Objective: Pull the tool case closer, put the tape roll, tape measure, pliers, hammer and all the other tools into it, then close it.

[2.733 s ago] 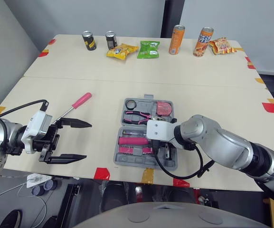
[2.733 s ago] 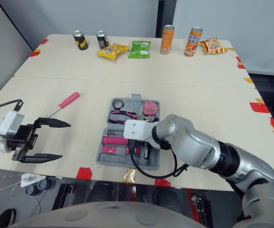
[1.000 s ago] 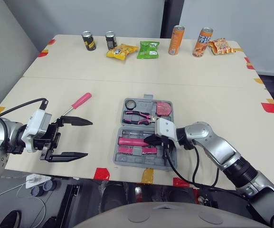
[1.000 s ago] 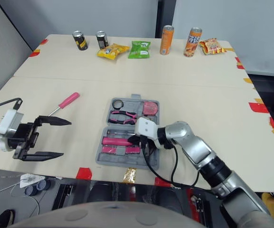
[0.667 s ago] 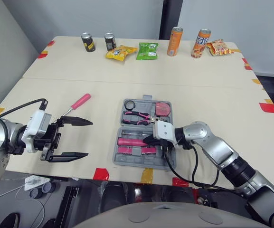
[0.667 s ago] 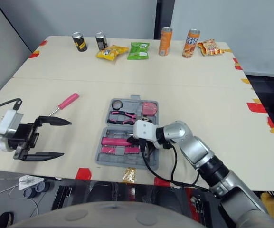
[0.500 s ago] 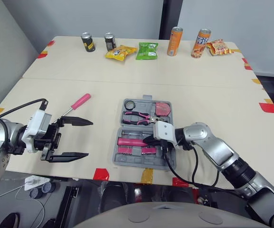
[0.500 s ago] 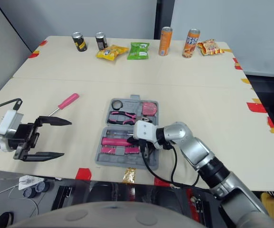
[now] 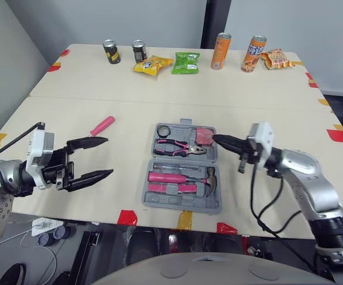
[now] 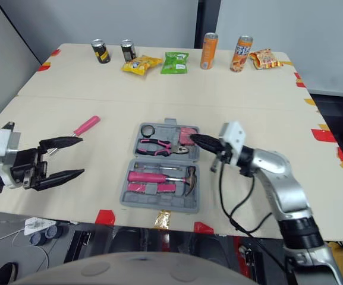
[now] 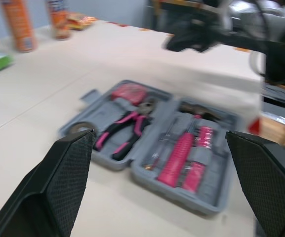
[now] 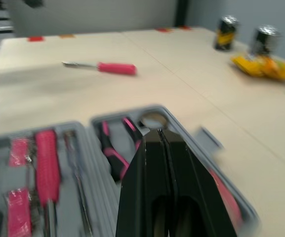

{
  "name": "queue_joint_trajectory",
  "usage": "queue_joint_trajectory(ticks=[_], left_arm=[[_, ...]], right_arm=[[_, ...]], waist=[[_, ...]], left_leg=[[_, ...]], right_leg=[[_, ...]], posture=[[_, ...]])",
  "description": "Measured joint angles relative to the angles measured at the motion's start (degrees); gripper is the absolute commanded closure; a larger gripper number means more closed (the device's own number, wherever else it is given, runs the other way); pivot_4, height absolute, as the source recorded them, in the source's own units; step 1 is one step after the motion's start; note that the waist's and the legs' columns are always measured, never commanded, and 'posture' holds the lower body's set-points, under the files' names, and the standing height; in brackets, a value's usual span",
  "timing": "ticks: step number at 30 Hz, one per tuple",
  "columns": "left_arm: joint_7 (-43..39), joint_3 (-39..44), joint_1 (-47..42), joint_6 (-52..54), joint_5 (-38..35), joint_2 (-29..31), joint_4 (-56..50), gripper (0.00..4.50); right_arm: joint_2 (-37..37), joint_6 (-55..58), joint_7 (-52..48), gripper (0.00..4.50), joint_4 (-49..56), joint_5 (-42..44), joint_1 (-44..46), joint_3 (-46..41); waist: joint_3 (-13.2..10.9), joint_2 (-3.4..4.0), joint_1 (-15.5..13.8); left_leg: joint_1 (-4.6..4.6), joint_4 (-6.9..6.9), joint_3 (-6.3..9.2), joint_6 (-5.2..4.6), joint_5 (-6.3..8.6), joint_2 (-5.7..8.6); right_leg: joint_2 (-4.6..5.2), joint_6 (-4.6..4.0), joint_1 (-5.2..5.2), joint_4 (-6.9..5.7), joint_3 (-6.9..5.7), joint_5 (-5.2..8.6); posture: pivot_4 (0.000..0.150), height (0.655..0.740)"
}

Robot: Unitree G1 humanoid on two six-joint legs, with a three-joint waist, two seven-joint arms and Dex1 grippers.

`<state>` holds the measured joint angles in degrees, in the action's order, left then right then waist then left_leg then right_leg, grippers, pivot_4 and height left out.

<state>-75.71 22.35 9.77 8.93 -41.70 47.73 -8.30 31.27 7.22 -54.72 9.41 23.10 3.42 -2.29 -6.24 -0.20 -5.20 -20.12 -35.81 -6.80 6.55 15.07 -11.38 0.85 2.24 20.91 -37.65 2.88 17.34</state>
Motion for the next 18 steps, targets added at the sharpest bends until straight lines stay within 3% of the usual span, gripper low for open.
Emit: queue_joint_trajectory(ticks=[3, 4, 16, 18], left_arm=[[3.3, 2.2, 2.9, -0.9, 1.9, -3.1, 2.8, 0.00], [4.5, 3.0, 3.7, -1.4, 2.2, -4.5, 3.6, 0.00], [9.3, 10.6, 12.0, -9.8, 7.1, -10.9, 16.7, 0.00], [9.4, 10.7, 13.0, -10.5, 7.6, -11.5, 17.8, 0.00]], right_arm=[[2.4, -0.9, -1.2, 4.45, -4.3, 2.0, -4.4, -6.6], [2.9, -1.6, -1.8, 4.21, -5.7, 2.6, -5.7, -8.7], [4.0, -10.4, -7.8, 0.17, -22.7, 4.9, -19.5, -22.9], [3.9, -11.6, -8.5, 0.04, -24.6, 5.0, -20.2, -23.7]], waist=[[0.0, -0.03, 0.0], [0.0, -0.02, 0.1], [0.0, -0.06, 0.9], [0.0, -0.06, 1.0]], left_leg=[[-0.01, 0.03, 0.02, -0.02, 0.01, 0.01], [0.00, 0.02, 0.03, -0.03, 0.01, 0.01], [0.05, 0.08, 0.06, -0.44, 0.12, -0.02], [0.05, 0.08, 0.06, -0.60, 0.17, -0.01]], right_leg=[[0.01, 0.00, -0.02, 0.09, -0.01, 0.00], [0.02, 0.00, -0.03, 0.08, -0.01, 0.00], [0.07, -0.01, -0.11, 0.23, -0.10, 0.00], [0.10, -0.01, -0.12, 0.23, -0.13, 0.00]], posture=[[0.150, 0.7400], [0.150, 0.7400], [0.150, 0.7400], [0.150, 0.7400]])
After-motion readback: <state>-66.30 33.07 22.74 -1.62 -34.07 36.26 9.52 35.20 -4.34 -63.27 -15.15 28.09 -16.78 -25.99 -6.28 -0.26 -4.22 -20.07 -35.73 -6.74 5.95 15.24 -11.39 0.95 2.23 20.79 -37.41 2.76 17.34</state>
